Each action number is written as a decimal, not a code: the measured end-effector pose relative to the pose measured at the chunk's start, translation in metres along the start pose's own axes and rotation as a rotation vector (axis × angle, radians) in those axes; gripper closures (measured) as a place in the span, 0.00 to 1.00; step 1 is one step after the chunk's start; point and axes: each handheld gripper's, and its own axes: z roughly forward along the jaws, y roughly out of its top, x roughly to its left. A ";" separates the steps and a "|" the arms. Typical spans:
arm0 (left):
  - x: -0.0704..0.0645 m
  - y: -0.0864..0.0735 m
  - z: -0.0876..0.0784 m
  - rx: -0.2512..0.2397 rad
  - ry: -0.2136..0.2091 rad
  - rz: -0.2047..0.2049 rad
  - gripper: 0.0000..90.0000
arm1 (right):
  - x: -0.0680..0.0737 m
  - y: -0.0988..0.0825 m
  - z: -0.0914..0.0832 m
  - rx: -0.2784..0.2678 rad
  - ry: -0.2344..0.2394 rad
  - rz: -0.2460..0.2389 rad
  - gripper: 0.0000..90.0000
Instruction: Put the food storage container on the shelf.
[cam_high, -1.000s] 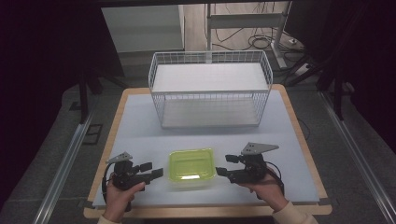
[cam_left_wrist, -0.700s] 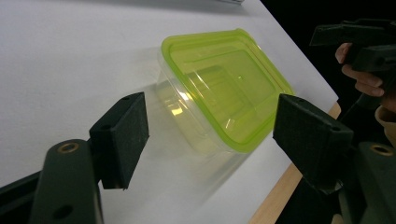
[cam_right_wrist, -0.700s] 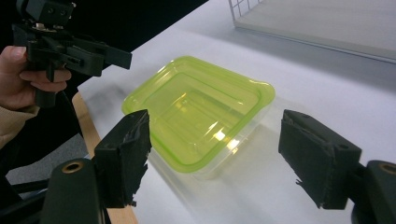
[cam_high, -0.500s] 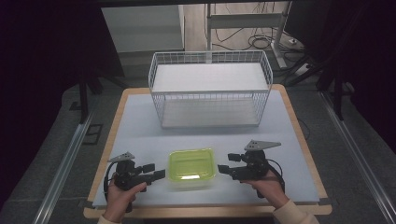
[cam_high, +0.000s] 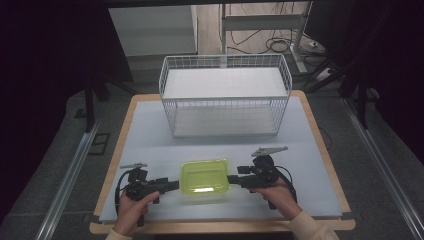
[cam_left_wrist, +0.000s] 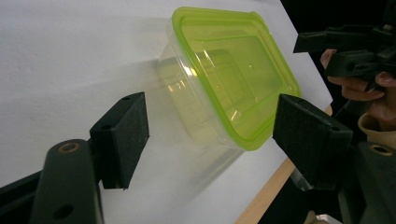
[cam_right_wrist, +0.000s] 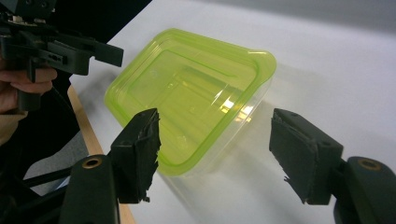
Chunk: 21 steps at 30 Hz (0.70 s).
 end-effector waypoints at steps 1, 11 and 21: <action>0.001 0.000 0.001 0.002 -0.007 -0.009 0.30 | -0.001 0.000 0.001 0.000 0.003 0.007 0.38; 0.008 0.011 0.015 -0.006 -0.042 -0.065 0.34 | -0.012 0.004 0.009 0.007 0.039 0.092 0.47; 0.010 0.012 0.025 0.005 -0.064 -0.085 0.46 | -0.023 0.003 0.026 0.047 0.074 0.168 0.62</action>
